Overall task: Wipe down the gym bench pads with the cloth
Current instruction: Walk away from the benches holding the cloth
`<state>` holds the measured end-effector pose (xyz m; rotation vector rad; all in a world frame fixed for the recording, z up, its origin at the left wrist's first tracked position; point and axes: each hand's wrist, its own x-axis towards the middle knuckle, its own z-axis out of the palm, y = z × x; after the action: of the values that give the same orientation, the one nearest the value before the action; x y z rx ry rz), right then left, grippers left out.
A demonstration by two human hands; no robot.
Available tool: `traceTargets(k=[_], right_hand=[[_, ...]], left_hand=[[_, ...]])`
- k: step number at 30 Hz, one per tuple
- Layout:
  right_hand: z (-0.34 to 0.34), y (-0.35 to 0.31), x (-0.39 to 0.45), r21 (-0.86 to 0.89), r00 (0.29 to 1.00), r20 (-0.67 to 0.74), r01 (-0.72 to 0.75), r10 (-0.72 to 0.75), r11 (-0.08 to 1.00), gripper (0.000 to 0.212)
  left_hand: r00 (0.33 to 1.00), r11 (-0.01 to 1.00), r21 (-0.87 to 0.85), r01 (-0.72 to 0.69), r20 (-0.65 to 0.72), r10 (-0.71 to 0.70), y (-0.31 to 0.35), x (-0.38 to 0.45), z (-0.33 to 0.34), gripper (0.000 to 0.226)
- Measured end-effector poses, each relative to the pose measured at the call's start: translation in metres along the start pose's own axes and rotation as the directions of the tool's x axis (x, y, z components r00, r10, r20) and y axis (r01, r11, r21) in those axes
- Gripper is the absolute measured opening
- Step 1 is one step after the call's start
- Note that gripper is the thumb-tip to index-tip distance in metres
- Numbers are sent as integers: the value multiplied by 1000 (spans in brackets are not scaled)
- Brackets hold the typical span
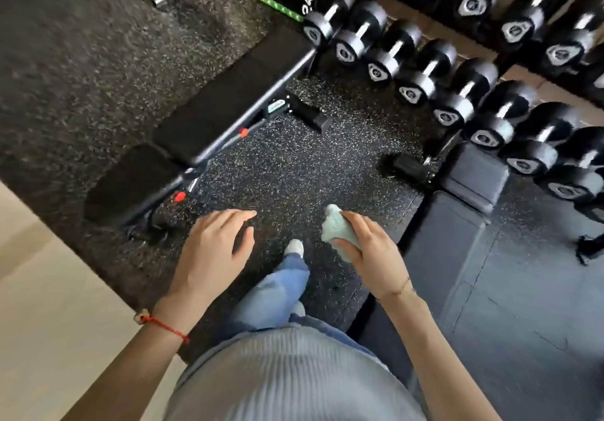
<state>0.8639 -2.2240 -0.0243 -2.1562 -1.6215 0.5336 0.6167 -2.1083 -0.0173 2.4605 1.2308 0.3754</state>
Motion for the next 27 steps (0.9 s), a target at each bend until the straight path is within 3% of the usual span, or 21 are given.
traceTargets(k=[7,14,20,27], right_hand=[[48,-77,22,-8,950,221,227,-220,974,46],[114,-185,60,33,836,372,424,-405,905,48],[192,-307,91,77,762,419,513,-495,855,47],[262,-424,111,113,713,455,549,-534,828,47]], left_hand=[[953,965,3,262,-156,-259,-59,-86,-31,29],[819,848,-32,529,-241,-520,-143,-157,-67,39],[718,778,-55,625,-351,-601,-242,-213,-125,33],[664,726,-59,685,-360,-655,-340,-264,-178,31]])
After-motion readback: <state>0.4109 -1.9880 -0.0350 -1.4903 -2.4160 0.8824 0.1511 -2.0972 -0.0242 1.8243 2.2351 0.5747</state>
